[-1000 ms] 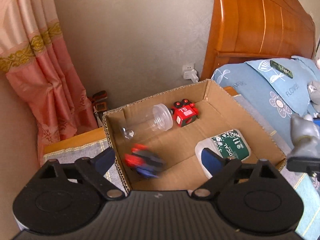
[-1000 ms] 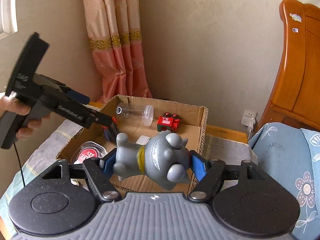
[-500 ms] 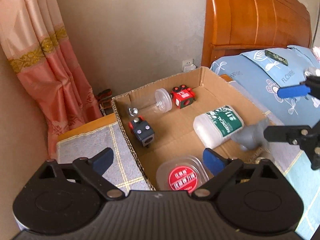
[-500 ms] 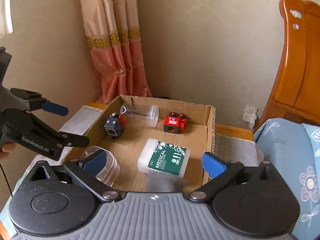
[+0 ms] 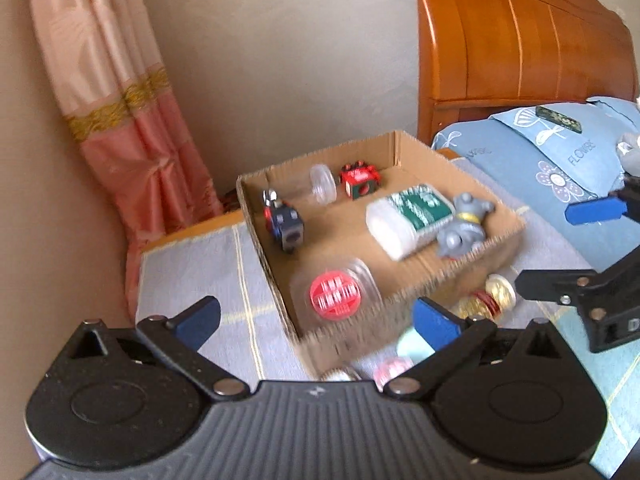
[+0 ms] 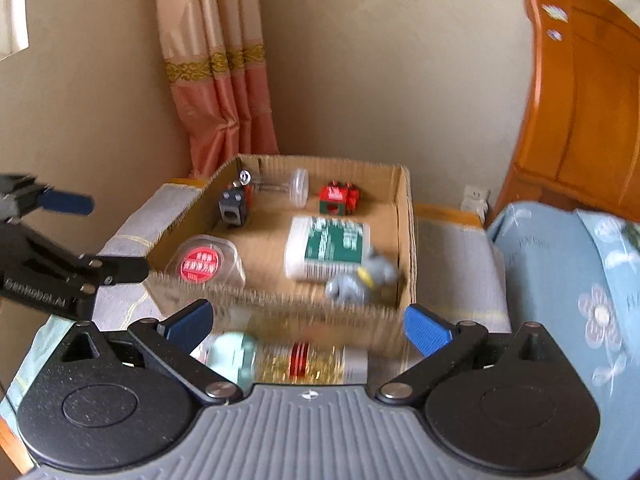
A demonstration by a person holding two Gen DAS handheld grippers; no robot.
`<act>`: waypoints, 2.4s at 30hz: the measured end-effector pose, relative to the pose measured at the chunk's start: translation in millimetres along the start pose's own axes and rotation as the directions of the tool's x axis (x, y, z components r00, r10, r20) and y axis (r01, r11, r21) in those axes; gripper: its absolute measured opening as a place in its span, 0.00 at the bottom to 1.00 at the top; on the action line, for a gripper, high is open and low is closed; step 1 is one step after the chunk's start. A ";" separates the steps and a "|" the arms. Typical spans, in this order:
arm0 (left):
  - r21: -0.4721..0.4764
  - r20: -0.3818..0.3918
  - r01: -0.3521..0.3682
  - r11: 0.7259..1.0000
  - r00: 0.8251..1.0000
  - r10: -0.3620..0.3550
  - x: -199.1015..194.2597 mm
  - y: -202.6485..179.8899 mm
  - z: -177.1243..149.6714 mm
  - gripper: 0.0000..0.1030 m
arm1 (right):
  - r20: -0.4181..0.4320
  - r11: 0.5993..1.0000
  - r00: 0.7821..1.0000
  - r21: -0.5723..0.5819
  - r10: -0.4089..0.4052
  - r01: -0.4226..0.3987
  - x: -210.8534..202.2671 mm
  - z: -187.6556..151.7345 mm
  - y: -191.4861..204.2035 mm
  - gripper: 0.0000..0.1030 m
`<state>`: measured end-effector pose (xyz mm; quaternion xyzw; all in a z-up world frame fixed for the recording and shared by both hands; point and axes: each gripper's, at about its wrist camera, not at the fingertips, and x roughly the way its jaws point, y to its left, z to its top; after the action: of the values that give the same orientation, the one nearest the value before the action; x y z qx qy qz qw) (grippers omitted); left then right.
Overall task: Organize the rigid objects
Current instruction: 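Carry the cube and elephant over the box and open both tools, then grasp the gold capsule bottle with the right tool, then grasp the correction tape dispenser with the left tool while the right tool holds the bottle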
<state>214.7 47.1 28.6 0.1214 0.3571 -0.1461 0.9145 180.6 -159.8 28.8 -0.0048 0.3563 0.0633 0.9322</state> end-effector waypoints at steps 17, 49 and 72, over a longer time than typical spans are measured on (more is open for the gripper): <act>-0.203 -0.033 -0.096 0.974 0.995 0.092 -12.5 -15.2 -71.2 0.99 | 0.027 0.997 0.997 0.029 -0.078 0.077 25.2 -59.6 7.9 1.00; -0.277 -0.117 -0.027 0.960 0.993 -0.006 49.1 6.1 -92.8 0.99 | -0.111 0.983 0.981 0.076 -0.157 0.165 90.6 -72.6 -28.3 1.00; -0.336 -0.205 -0.235 0.912 0.963 0.173 43.1 54.8 -120.2 0.99 | -0.113 0.983 0.981 0.077 -0.158 0.167 88.5 -70.7 -30.5 1.00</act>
<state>190.1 129.4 -80.7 0.0021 0.4400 0.0287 0.8975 202.7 -183.8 -83.9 0.0032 0.4061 -0.0288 0.9134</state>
